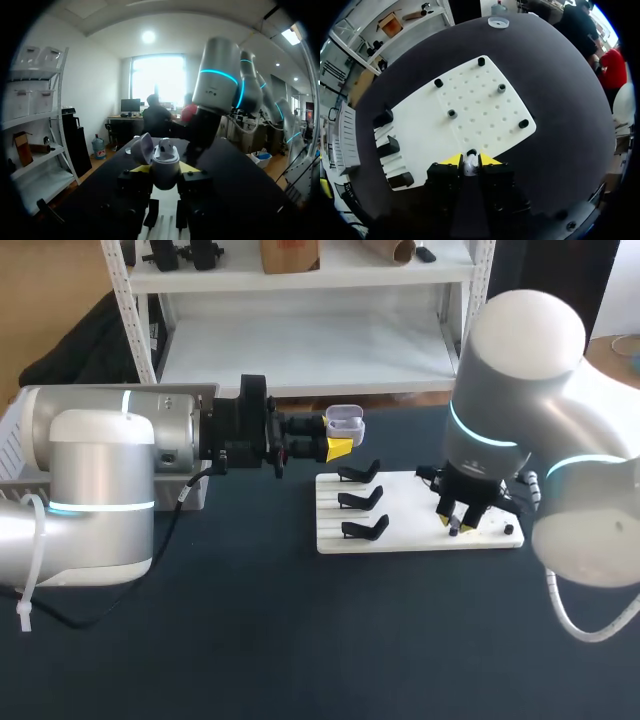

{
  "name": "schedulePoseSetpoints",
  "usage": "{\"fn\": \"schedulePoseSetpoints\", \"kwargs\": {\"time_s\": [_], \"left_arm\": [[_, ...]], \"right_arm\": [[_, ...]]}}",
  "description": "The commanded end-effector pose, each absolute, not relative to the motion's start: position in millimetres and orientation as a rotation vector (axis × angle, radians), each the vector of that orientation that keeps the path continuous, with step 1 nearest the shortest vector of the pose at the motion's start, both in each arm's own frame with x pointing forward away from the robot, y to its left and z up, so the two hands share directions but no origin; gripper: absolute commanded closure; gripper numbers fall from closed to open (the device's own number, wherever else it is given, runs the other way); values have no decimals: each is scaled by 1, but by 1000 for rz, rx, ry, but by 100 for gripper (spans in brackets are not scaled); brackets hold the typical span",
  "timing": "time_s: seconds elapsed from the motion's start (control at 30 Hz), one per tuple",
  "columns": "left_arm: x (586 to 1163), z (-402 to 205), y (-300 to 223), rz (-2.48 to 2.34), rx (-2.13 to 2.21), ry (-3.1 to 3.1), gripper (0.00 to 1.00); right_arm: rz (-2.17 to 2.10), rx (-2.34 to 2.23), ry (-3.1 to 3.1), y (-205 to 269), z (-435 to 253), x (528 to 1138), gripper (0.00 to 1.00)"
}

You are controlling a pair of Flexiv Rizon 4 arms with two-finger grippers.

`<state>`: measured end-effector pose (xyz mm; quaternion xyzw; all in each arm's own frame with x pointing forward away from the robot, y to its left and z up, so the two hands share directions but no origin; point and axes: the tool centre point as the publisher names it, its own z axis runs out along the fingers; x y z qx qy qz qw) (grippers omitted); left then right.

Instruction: Pick up each earbud case from the left stands, insert the matching earbuds, close the lid, and place the case in the box.

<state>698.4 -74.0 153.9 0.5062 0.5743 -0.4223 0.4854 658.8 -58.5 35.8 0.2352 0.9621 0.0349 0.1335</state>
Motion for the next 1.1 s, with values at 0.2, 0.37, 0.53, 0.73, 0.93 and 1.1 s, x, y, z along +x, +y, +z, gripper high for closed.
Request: {"fn": "schedulePoseSetpoints", "kwargs": {"time_s": [0.2, 0.37, 0.53, 0.73, 0.93, 1.1], "left_arm": [[697, 153, -74, -1025, 1228, 1396, 100], [697, 153, -74, -1025, 1228, 1396, 100], [697, 153, -74, -1025, 1228, 1396, 100], [697, 153, -74, -1025, 1228, 1396, 100], [697, 153, -74, -1025, 1228, 1396, 100], [697, 153, -74, -1025, 1228, 1396, 100]], "right_arm": [[109, 534, 2937, -56, 89, 640, 100], [131, 316, 3021, -45, 123, 627, 100], [118, 87, 3071, -30, 155, 615, 100], [133, -158, 3079, -9, 189, 607, 100], [200, -318, 2994, 14, 219, 610, 100], [235, -413, 2922, 38, 236, 621, 100]]}}
